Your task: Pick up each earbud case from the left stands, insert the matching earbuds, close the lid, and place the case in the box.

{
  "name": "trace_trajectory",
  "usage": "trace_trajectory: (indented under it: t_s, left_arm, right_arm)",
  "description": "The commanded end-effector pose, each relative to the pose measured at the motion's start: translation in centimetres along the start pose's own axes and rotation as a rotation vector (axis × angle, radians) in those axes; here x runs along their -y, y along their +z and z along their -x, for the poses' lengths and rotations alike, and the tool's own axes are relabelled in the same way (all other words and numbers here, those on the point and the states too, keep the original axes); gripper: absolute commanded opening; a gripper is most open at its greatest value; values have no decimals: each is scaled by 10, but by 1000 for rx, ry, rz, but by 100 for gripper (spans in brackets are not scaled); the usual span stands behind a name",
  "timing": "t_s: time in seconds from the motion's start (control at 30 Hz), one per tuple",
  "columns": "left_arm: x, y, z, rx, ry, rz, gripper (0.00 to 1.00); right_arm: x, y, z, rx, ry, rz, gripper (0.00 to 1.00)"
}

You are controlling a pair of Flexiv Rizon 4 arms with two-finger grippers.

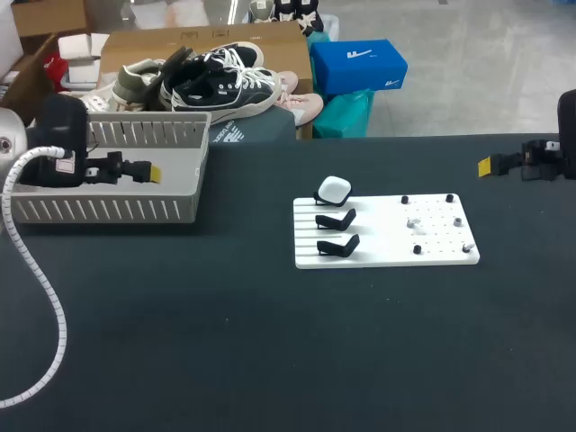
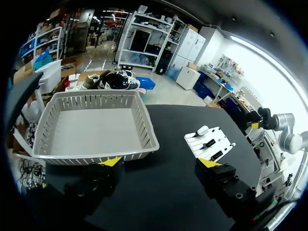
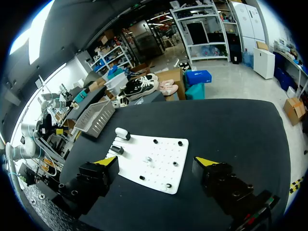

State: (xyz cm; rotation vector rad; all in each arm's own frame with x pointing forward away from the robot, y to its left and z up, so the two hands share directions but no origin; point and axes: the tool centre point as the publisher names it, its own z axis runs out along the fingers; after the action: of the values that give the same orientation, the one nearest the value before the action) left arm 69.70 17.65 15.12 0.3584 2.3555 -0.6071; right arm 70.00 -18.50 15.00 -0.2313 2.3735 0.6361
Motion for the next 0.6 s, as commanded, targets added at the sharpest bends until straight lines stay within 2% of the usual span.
trace_trajectory:
  t_s: [0.03,0.13,0.27,0.4,0.6]
  left_arm:
    - [1,3,8,1,61,-78,100]
    - [3,4,12,2,126,-96,100]
    - [8,10,27,5,272,-181,100]
    - [13,19,42,-8,435,-220,100]
    - [25,36,63,2,598,-296,100]
  right_arm:
    - [0,0,0,0,0,0,100]
    - [0,0,0,0,0,0,100]
    - [0,0,0,0,0,0,100]
    - [0,0,0,0,0,0,100]
    - [0,0,0,0,0,0,100]
